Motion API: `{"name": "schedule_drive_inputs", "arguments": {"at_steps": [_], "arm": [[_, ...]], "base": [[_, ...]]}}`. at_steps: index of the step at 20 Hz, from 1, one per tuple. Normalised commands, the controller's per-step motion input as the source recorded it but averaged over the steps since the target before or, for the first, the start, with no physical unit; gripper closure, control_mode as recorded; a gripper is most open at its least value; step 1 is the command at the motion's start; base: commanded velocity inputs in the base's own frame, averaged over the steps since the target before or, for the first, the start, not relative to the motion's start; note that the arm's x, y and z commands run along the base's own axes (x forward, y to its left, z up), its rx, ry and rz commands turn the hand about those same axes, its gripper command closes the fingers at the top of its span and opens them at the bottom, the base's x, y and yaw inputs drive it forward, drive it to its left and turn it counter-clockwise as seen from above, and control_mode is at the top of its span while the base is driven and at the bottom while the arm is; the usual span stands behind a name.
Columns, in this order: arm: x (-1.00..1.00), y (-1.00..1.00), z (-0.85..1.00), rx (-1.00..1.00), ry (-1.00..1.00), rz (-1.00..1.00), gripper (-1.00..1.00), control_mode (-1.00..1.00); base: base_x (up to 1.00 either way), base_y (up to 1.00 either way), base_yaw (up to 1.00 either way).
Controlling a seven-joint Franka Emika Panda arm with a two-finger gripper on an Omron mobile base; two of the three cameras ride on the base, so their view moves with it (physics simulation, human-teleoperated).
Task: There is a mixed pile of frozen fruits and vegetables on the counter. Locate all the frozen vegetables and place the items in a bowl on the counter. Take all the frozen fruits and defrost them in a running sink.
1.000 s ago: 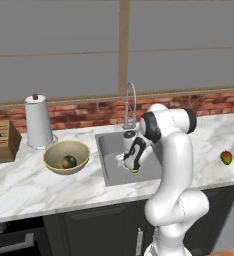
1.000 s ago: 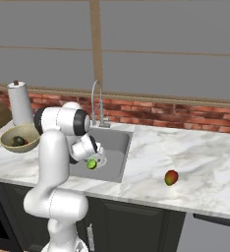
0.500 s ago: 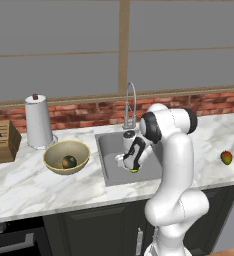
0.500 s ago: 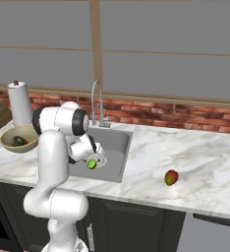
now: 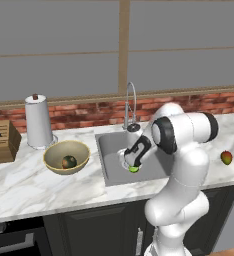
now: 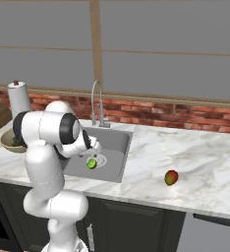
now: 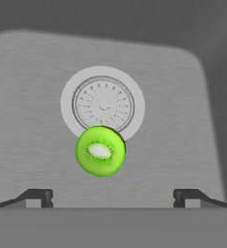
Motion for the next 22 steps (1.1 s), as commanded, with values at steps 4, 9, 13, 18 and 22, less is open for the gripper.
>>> {"name": "schedule_drive_inputs", "arguments": {"at_steps": [4,9,13,18,22], "arm": [[-0.18,-0.16,0.78,0.04,0.00,-0.02,-1.00,-1.00],[-0.19,-0.25,0.90,0.07,0.01,-0.01,-1.00,-1.00],[-0.41,-0.16,0.76,0.02,0.10,0.00,-1.00,-1.00],[-0.58,-0.18,0.71,0.01,0.13,0.00,-1.00,-1.00],[-0.69,-0.26,0.60,0.00,0.09,-0.01,-1.00,-1.00]], "base": [[0.00,0.00,0.00],[0.00,0.00,0.00],[0.00,0.00,0.00],[0.00,0.00,0.00],[0.00,0.00,0.00]]}}
